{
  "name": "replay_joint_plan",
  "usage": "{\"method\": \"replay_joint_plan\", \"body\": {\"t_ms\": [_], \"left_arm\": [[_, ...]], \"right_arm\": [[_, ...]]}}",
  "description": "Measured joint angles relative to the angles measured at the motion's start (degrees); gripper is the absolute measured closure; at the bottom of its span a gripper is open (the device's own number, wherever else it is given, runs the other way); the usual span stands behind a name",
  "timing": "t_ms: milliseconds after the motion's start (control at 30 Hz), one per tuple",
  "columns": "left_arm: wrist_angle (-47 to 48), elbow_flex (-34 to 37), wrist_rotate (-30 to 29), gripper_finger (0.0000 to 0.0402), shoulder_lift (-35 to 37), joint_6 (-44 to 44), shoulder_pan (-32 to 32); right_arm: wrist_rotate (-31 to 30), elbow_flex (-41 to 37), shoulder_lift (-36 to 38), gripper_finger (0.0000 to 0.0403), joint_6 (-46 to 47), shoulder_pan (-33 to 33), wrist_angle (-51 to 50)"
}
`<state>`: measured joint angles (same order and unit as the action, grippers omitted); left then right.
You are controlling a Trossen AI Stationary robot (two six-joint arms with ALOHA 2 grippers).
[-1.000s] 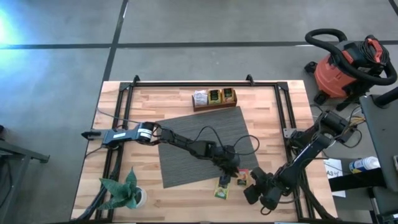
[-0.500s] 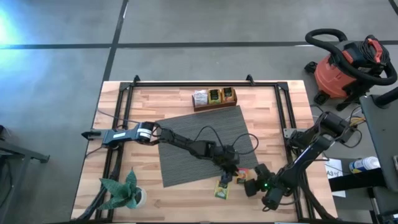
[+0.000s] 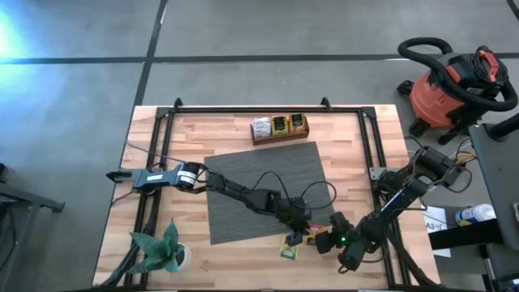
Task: Pick & Place Tea
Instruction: Put the orange tea bag into the right section of the wooden organizer
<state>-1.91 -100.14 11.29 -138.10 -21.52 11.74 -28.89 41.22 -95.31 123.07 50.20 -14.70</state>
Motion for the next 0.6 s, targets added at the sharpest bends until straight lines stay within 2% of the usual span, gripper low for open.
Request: {"method": "replay_joint_plan", "body": {"t_ms": [200, 467, 600], "left_arm": [[-0.1, 0.0, -0.4, 0.0278, 0.0, -1.3, 0.1], [0.6, 0.0, -0.8, 0.0278, 1.4, -1.8, 0.5], [3.6, 0.2, -0.6, 0.0278, 4.2, -2.8, 0.7]], "right_arm": [[-0.6, -1.0, -0.1, 0.0299, -2.4, -0.6, 4.0], [-1.4, -0.3, 0.5, 0.0385, -5.9, -0.7, 3.0], [-2.4, 0.4, 1.6, 0.0393, -7.8, -0.7, 2.6]]}}
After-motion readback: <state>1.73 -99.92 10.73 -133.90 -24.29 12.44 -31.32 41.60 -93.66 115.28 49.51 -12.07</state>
